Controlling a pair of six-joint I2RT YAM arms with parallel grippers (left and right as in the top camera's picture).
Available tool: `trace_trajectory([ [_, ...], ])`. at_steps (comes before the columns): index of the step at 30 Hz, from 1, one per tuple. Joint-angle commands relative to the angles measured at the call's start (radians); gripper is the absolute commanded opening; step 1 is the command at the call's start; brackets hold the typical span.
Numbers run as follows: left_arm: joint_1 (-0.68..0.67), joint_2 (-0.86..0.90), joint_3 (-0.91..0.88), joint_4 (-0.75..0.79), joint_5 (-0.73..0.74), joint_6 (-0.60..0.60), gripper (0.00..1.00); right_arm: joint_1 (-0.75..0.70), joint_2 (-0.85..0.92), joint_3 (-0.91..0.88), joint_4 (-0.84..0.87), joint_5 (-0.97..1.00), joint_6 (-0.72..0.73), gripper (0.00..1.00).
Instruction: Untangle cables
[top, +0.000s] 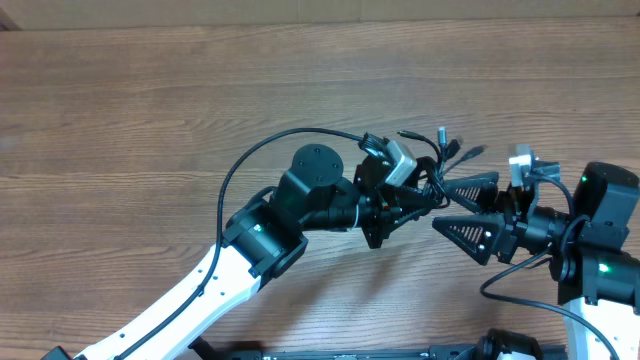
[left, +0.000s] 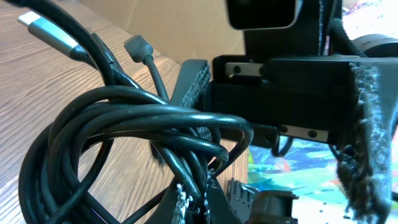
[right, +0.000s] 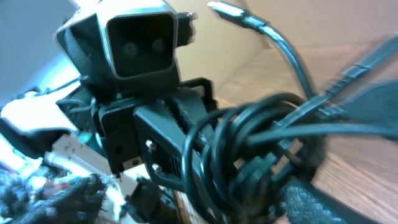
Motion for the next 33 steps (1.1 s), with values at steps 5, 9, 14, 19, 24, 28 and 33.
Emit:
trace_trajectory([
  [5, -0.013, -0.012, 0.009, 0.017, 0.002, -0.025, 0.04, 0.056, -0.005, 0.015, 0.047, -0.022, -0.019, 0.50],
  [9, -0.013, -0.011, 0.009, 0.012, 0.002, -0.024, 0.04, 0.056, -0.005, 0.015, 0.052, -0.022, -0.019, 0.45],
  [14, -0.011, -0.011, 0.009, -0.027, 0.002, -0.020, 0.05, 0.056, -0.005, 0.015, 0.052, -0.022, -0.019, 0.45],
  [19, -0.011, -0.011, 0.009, -0.059, 0.002, -0.005, 0.04, 0.056, -0.005, 0.015, 0.056, -0.022, -0.019, 0.44],
  [24, -0.011, -0.011, 0.009, -0.055, -0.008, -0.005, 0.04, 0.055, -0.005, 0.015, 0.055, 0.011, -0.015, 0.10],
  [28, -0.005, -0.012, 0.009, -0.060, -0.008, -0.005, 0.04, 0.056, -0.005, 0.015, 0.056, 0.012, -0.015, 0.04],
  [33, 0.001, -0.012, 0.009, -0.071, -0.007, -0.005, 0.04, 0.056, -0.005, 0.015, 0.056, 0.012, -0.015, 0.04],
])
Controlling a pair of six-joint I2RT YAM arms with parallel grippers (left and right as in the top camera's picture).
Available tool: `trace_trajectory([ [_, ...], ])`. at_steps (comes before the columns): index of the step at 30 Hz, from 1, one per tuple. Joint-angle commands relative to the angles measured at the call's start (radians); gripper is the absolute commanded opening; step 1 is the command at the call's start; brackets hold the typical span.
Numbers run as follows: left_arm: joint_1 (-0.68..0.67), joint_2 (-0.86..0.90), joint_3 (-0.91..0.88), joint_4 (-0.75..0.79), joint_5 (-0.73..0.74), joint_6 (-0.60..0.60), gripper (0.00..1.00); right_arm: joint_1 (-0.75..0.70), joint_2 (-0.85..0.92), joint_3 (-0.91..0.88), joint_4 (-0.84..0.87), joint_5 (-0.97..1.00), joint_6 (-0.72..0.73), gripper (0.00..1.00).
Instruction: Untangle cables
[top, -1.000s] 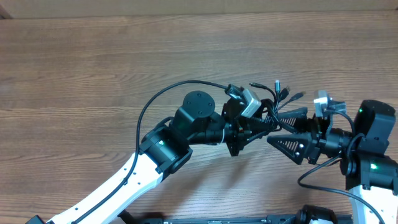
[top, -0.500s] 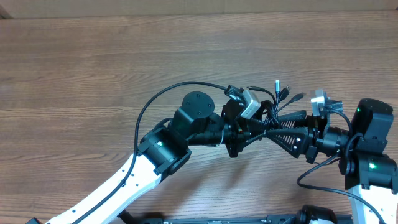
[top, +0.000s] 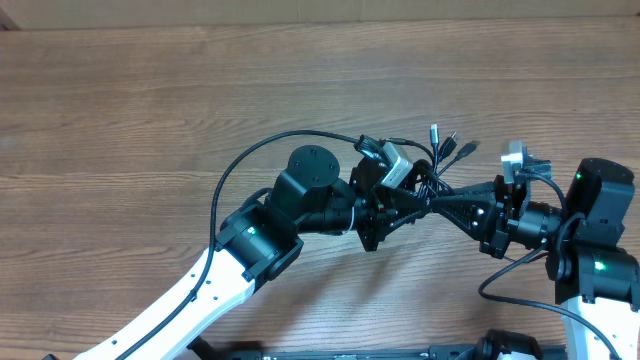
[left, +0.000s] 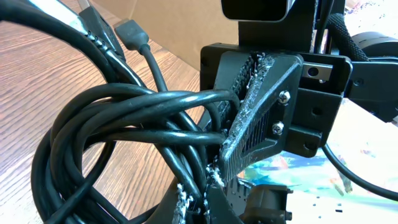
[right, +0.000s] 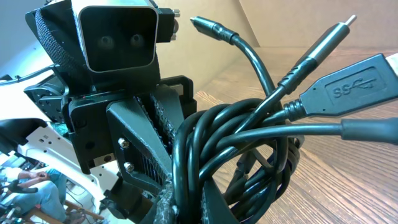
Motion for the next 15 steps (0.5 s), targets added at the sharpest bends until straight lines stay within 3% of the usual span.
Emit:
trace_trajectory([
  [1, -0.002, 0.013, 0.007, -0.009, -0.008, 0.003, 0.04, 0.019, -0.012, 0.016, 0.006, -0.065, 0.000, 0.04],
  [8, -0.002, 0.013, 0.007, -0.023, 0.000, 0.011, 0.04, 0.018, -0.012, 0.016, 0.006, -0.053, 0.003, 0.04],
  [15, -0.002, 0.011, 0.007, -0.067, 0.106, 0.148, 0.04, -0.013, -0.012, 0.016, 0.003, -0.033, 0.040, 0.04],
])
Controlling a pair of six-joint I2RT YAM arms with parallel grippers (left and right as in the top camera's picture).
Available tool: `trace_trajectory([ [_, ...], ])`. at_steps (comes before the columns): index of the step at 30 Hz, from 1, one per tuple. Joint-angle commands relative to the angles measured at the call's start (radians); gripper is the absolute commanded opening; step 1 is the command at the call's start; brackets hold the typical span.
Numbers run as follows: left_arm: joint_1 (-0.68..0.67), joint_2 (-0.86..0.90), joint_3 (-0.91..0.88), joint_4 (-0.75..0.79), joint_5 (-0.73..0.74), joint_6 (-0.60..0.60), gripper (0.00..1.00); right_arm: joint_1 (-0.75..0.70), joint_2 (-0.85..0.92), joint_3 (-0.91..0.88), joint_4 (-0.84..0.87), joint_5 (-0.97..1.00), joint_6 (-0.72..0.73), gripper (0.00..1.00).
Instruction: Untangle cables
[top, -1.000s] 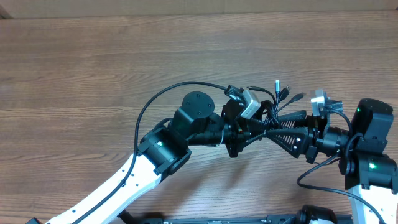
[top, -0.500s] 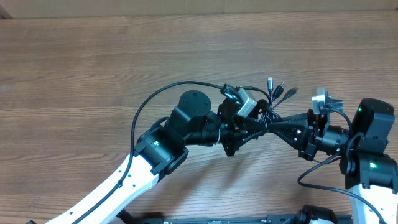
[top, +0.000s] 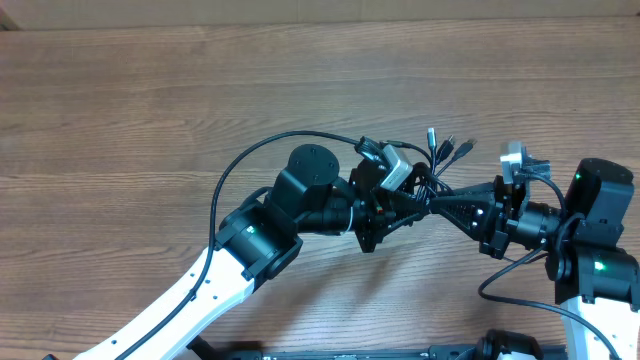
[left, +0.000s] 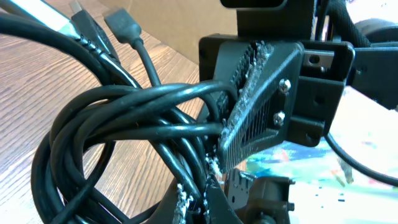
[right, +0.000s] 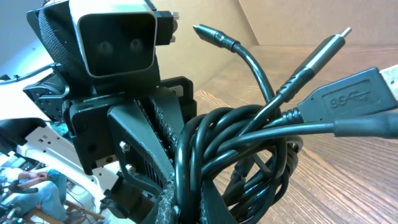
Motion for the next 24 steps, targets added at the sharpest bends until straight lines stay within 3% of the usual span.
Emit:
trace_trajectory([
  [1, -0.009, 0.010, 0.006, -0.045, 0.082, 0.115, 0.04, -0.018, -0.012, 0.016, 0.011, -0.029, 0.051, 0.04],
  [10, -0.009, 0.001, 0.006, -0.057, 0.192, 0.212, 0.04, -0.036, -0.012, 0.016, 0.008, 0.023, 0.090, 0.04],
  [15, 0.000, -0.039, 0.006, -0.058, 0.293, 0.314, 0.04, -0.036, -0.012, 0.016, 0.007, 0.195, 0.218, 0.04],
  [24, 0.047, -0.127, 0.006, -0.118, 0.439, 0.439, 0.04, -0.035, -0.012, 0.016, 0.002, 0.318, 0.301, 0.04],
])
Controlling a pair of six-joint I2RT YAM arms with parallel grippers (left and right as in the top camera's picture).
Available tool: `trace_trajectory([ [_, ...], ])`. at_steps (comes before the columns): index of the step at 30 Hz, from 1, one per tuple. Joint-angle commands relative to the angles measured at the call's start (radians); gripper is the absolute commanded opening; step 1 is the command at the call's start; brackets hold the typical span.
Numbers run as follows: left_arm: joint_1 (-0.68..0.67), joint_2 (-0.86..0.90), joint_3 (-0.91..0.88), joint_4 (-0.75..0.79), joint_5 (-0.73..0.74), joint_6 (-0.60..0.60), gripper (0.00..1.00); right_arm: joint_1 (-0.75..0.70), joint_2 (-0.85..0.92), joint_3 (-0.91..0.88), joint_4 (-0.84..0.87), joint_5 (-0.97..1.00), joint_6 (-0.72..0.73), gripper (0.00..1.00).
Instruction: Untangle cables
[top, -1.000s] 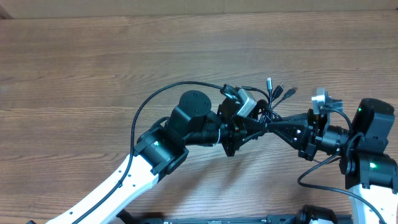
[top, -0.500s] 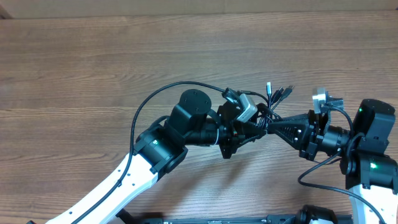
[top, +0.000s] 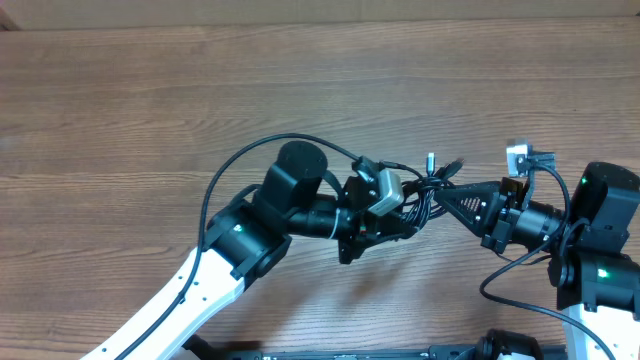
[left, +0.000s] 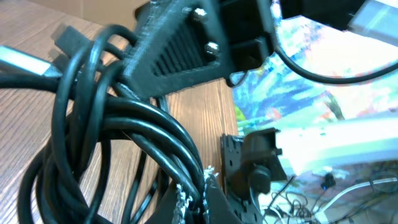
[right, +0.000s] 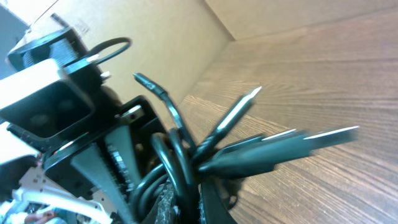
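Note:
A bundle of black cables (top: 428, 186) hangs above the wooden table (top: 150, 100), held between both grippers. Its plug ends (top: 432, 158) stick out toward the far side. My left gripper (top: 408, 214) is shut on the coiled strands from the left; in the left wrist view the loops (left: 112, 130) rise from its closed fingertips (left: 202, 182). My right gripper (top: 447, 196) is shut on strands from the right; in the right wrist view the cables (right: 177, 158) run up between its fingers (right: 165, 196), and several plugs (right: 249, 149) fan out to the right.
The left arm's own black cable (top: 225, 170) arcs over the table behind its wrist. The right arm's base (top: 600, 250) stands at the right edge. A cardboard wall (right: 186, 37) backs the table's far side.
My left arm has shifted to the left and turned, still shut on the bundle. The right gripper keeps its hold in about the same place. The plug ends now sit lower and closer together.
At first my left gripper held the bundle while the right gripper stood open around its right side. Then the right gripper was shut on strands of the bundle. Both kept their holds, and now the left arm sits further left, away from the right one.

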Motion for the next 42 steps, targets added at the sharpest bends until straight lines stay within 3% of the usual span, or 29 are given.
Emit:
trace_trajectory([
  [1, -0.008, -0.087, 0.010, 0.013, 0.241, 0.126, 0.04, -0.015, 0.014, 0.013, -0.003, 0.209, 0.079, 0.04],
  [9, 0.002, -0.092, 0.010, 0.068, 0.383, 0.160, 0.04, -0.015, 0.014, 0.013, -0.022, 0.240, 0.078, 0.04],
  [16, 0.052, -0.092, 0.010, 0.217, 0.672, 0.192, 0.04, -0.016, 0.014, 0.013, -0.039, 0.287, 0.079, 0.04],
  [24, 0.080, -0.093, 0.010, 0.251, 0.683, 0.188, 0.04, -0.015, 0.014, 0.013, -0.041, 0.286, 0.079, 0.04],
  [29, 0.080, -0.093, 0.010, 0.299, 0.635, 0.189, 0.04, -0.015, 0.014, 0.013, -0.041, 0.286, 0.079, 0.04],
  [39, 0.079, -0.093, 0.010, 0.320, 0.312, 0.171, 0.04, -0.015, 0.014, 0.013, -0.043, 0.286, 0.078, 0.04],
  [42, 0.079, -0.092, 0.010, 0.320, 0.206, 0.112, 0.04, -0.015, 0.014, 0.013, -0.045, 0.286, 0.078, 0.04],
])
